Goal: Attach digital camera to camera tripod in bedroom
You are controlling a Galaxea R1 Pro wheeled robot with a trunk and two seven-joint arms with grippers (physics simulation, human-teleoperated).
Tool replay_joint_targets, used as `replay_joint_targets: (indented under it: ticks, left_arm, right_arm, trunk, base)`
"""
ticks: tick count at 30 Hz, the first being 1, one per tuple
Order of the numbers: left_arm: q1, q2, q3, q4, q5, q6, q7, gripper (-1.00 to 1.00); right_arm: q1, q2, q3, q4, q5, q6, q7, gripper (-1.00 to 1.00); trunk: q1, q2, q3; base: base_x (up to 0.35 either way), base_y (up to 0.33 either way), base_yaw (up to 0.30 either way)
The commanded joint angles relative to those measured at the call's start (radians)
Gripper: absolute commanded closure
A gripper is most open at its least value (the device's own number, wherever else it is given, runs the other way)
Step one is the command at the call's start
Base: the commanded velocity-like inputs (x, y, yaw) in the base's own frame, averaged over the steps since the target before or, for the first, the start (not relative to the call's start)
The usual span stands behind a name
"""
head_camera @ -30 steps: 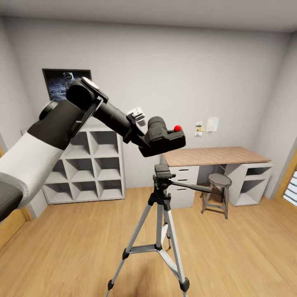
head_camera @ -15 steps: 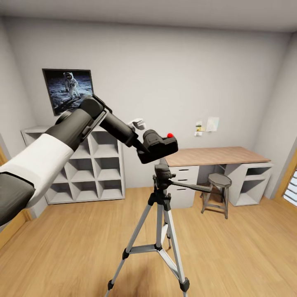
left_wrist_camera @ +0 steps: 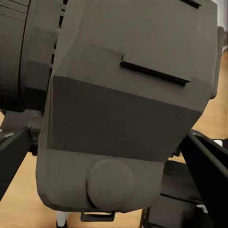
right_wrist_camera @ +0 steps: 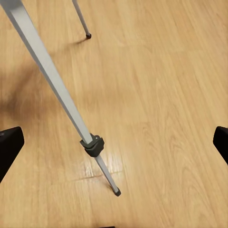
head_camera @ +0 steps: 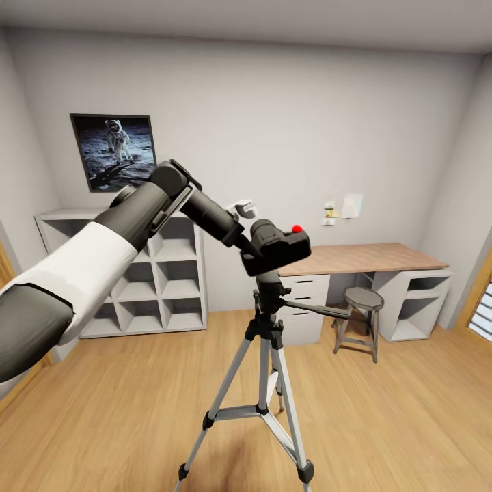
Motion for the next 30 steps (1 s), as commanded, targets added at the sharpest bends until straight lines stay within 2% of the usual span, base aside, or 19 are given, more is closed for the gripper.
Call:
replay_joint_targets:
  ticks: [1, 15, 22, 30]
  left_arm:
    - [0.0, -0.003, -0.001, 0.0, -0.01, 0.011, -0.01, 1.0]
    - [0.0, -0.013, -0.004, 0.004, -0.01, 0.011, -0.01, 1.0]
    - [0.0, -0.006, -0.057, 0.004, -0.01, 0.011, -0.01, 1.0]
    - [-0.002, 0.003, -0.079, 0.004, -0.01, 0.011, -0.01, 1.0]
  right_arm:
    - [0.0, 0.0, 0.003, 0.001, -0.003, -0.003, -0.003, -1.0]
    - [0.0, 0.0, 0.003, 0.001, -0.003, -0.003, -0.003, -1.0]
    - [0.0, 0.0, 0.004, 0.002, -0.002, -0.003, -0.003, -1.0]
    - [0.0, -0.001, 0.004, 0.004, -0.002, -0.003, -0.003, -1.0]
  trunk:
    - [0.0, -0.001, 0.0]
    - [0.0, -0.001, 0.0]
    - [0.0, -0.001, 0.0]
    - [0.0, -0.001, 0.0]
  base:
    - [0.0, 0.0, 0.0]
    - [0.0, 0.0, 0.0]
    - [0.0, 0.0, 0.0]
    - [0.0, 0.0, 0.0]
